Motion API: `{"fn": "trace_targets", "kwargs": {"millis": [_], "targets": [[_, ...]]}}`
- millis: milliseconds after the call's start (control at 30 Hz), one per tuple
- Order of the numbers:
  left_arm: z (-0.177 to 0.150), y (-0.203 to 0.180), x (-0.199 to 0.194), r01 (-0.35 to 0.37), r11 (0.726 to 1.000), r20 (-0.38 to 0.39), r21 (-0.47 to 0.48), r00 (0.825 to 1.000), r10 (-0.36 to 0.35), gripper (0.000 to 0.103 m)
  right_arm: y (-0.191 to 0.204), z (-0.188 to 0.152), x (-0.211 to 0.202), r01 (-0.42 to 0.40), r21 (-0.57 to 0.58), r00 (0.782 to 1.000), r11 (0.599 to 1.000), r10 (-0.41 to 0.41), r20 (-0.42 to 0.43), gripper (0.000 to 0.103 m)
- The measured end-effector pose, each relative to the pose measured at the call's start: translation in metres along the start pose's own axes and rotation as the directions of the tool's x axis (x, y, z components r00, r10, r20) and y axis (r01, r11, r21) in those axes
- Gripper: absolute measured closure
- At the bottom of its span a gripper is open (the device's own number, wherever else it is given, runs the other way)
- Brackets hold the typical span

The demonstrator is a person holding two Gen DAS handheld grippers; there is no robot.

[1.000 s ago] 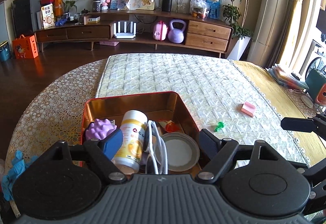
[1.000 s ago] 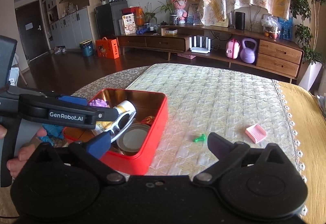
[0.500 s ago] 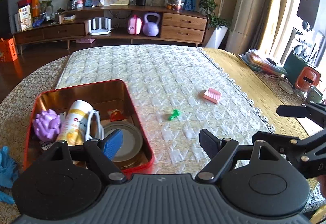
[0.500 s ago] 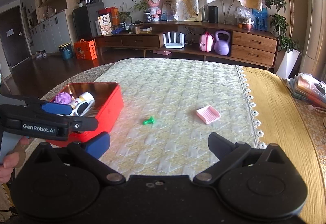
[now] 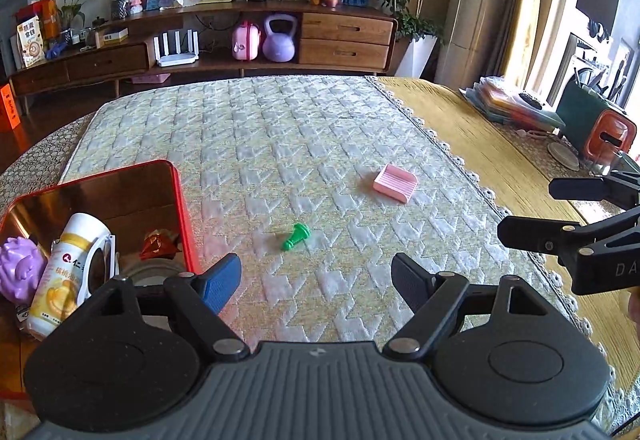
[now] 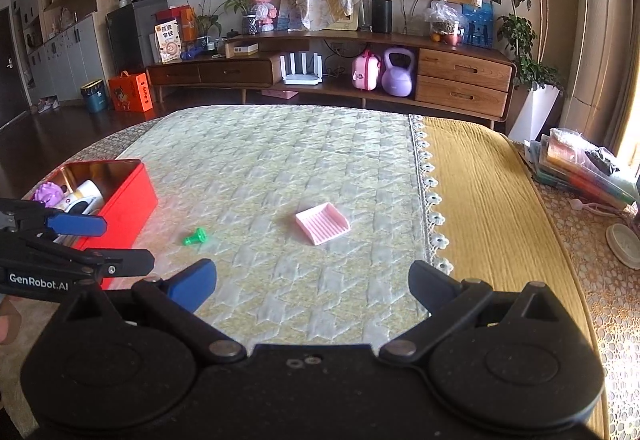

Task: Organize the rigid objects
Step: 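Move the left tool to the green piece while the right tool approaches the pink dish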

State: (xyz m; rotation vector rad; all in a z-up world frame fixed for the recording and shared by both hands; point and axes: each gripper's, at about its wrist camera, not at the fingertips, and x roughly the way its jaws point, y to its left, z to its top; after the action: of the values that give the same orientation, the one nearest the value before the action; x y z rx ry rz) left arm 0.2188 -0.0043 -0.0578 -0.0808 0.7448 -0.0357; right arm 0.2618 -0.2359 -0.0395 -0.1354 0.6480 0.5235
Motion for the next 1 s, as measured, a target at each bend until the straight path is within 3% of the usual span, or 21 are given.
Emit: {"fn": "trace_targets", "kwargs": {"millis": [367, 633, 700, 767, 833, 1000], "targets": [[0.008, -0.003, 0.045, -0.021, 1.000, -0.005, 0.001, 1.000, 0.021, 0.021, -0.014, 0.009, 0.055, 0.003, -0.028, 1.000, 1.000, -0.004, -0.027, 0.004], [0.008, -0.006, 0.063, -0.065, 0.996, 0.022, 0.062, 0.998, 0.064, 0.022, -0.015, 0.011, 0.095, 0.009, -0.084, 0.998, 0.996, -0.014, -0.056, 0.011], [0.009, -0.010, 0.066, -0.064, 0.995, 0.030, 0.080, 0.998, 0.062, 0.030, -0.016, 0.012, 0.104, 0.005, -0.084, 0.998, 0.996, -0.011, -0.065, 0.014], [0.008, -0.012, 0.071, -0.063, 0.994, 0.021, 0.088, 0.998, 0.061, 0.046, -0.016, 0.011, 0.110, 0.001, -0.086, 0.997, 0.996, -0.008, -0.072, 0.017], [0.007, -0.015, 0.075, -0.071, 0.992, 0.022, 0.102, 0.997, 0.069, 0.046, -0.016, 0.011, 0.115, -0.004, -0.088, 0.997, 0.996, -0.003, -0.075, 0.017], [0.003, -0.011, 0.086, -0.072, 0.996, -0.005, 0.053, 0.997, 0.073, 0.062, -0.017, 0.011, 0.125, -0.007, -0.101, 0.997, 0.995, -0.001, -0.075, 0.022]]}}
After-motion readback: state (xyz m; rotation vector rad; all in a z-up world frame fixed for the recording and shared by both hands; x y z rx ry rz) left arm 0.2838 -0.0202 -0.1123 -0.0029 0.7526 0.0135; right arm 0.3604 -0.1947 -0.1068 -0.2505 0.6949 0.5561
